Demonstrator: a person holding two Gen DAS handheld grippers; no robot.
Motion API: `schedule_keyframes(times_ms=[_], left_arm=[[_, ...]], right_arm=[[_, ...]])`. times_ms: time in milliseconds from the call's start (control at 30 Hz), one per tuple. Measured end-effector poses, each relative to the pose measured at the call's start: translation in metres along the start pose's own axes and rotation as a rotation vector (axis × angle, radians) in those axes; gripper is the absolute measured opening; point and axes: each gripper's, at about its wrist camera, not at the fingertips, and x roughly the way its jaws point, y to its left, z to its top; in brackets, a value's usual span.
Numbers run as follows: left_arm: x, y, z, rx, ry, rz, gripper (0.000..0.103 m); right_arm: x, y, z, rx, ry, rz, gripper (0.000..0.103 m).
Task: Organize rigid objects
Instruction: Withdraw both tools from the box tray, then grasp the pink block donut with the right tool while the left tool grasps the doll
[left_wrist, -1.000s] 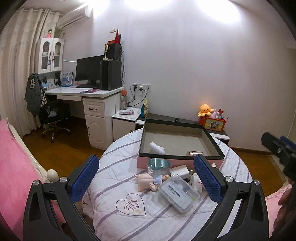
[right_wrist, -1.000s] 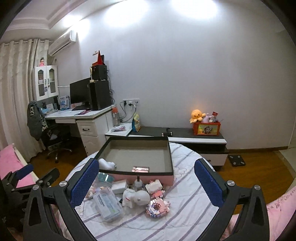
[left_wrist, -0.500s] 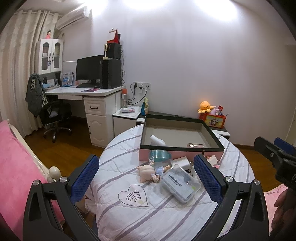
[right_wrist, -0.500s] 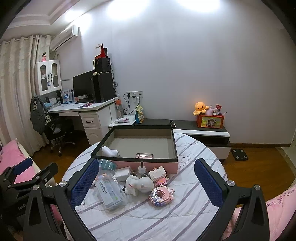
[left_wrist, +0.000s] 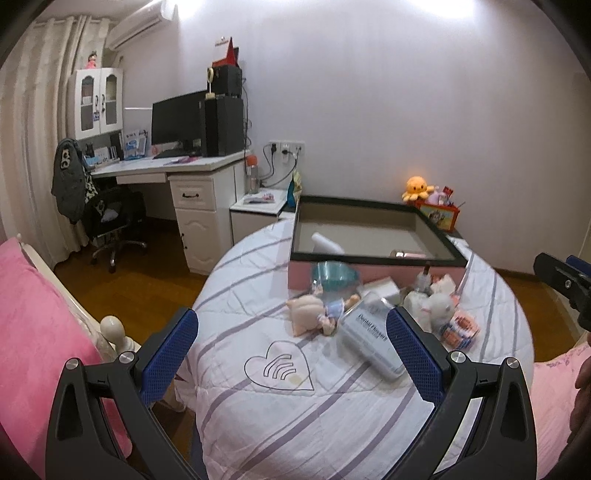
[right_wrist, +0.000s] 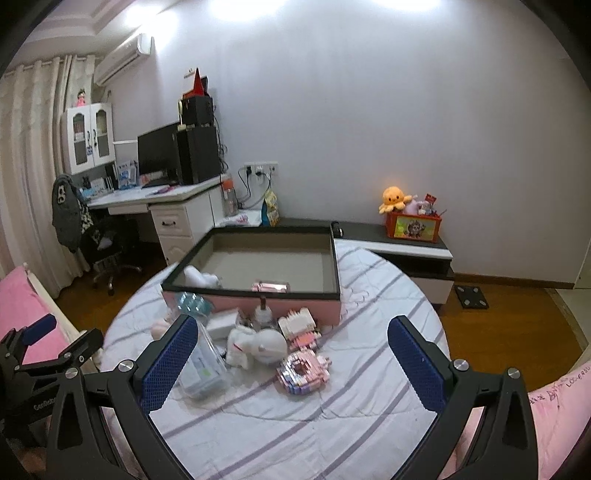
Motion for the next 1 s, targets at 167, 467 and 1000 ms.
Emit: schedule_keyframes(times_ms=[167,467,1000], left_arm=[[0.025,0.004,-0.009,0.01,0.037,0.017,0.103],[0.089,0.006,-0.018,0.028,0.133,0.002,0.103],[0.155,-0.007,-0.001,0.047,0.258,-0.065,0.099]], right_arm=[[0.023,-0.005,-0.012,-0.002,0.063,-0.006,0.103],[0.08,-0.011,-0.043,-0.019,0.231,-0.025,0.103],[0.142,-0.02,-0.054,-0.053,0.347,-0.002,0.095]])
